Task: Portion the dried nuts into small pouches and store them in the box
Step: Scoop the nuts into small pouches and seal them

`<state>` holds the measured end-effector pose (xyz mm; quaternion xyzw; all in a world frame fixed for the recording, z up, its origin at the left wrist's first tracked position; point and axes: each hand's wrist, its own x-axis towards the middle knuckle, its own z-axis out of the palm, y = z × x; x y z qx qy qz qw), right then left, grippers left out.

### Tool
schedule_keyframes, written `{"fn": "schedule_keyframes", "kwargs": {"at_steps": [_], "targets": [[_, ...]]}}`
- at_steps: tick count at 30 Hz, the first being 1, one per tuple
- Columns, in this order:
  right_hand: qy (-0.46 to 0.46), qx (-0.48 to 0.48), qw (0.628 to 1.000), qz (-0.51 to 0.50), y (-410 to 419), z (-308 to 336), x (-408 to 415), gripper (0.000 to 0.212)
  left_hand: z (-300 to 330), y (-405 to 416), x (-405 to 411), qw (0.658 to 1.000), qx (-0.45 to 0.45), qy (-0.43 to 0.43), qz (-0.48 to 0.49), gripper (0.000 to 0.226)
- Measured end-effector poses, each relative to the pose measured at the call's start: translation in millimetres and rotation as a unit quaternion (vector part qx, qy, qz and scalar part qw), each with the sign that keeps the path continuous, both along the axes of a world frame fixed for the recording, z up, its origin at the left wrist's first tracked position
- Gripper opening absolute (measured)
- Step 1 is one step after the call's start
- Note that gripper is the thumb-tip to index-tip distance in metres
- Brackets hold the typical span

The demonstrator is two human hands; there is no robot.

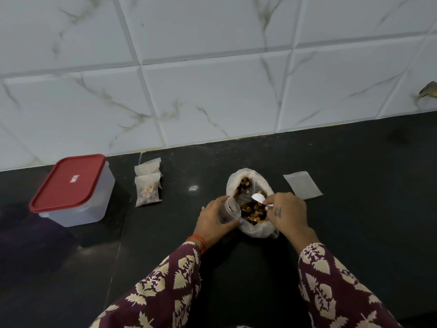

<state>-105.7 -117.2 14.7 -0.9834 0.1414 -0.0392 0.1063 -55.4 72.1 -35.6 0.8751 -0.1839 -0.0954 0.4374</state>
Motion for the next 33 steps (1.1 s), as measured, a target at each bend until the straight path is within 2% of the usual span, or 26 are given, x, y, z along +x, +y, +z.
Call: {"fn": "schedule_keyframes", "kwargs": {"at_steps": [5, 10, 16, 21, 25, 29, 33], "targets": [[-0.005, 0.001, 0.999, -0.033, -4.3, 13.9, 3.6, 0.025, -0.9, 3.0, -2.1, 1.000, -0.027, 0.005, 0.014, 0.071], [0.025, -0.015, 0.999, -0.018, 6.9, 9.8, 0.7, 0.021, -2.0, 1.5, -2.4, 1.000, 0.006, 0.011, 0.008, 0.088], [0.041, 0.119, 0.991, -0.048, -8.4, 9.1, 6.5, 0.016, -5.0, 1.0, -0.4, 1.000, 0.013, 0.004, 0.016, 0.081], [0.036, 0.182, 0.981, -0.056, -3.4, 2.2, 7.9, 0.014, -6.2, -2.6, -0.6, 1.000, 0.004, 0.001, 0.018, 0.077], [0.089, 0.289, 0.951, -0.059, -5.5, 7.1, 13.7, 0.014, -6.2, -3.9, -0.6, 1.000, 0.010, 0.004, 0.021, 0.076], [0.076, 0.345, 0.928, -0.115, -1.5, 2.6, 16.5, 0.019, -6.3, -4.1, 0.1, 1.000, 0.008, 0.010, 0.018, 0.075], [0.082, 0.446, 0.875, -0.170, -3.8, 5.6, 18.8, 0.013, -7.2, -3.1, 1.1, 1.000, 0.012, 0.013, 0.014, 0.076]]}}
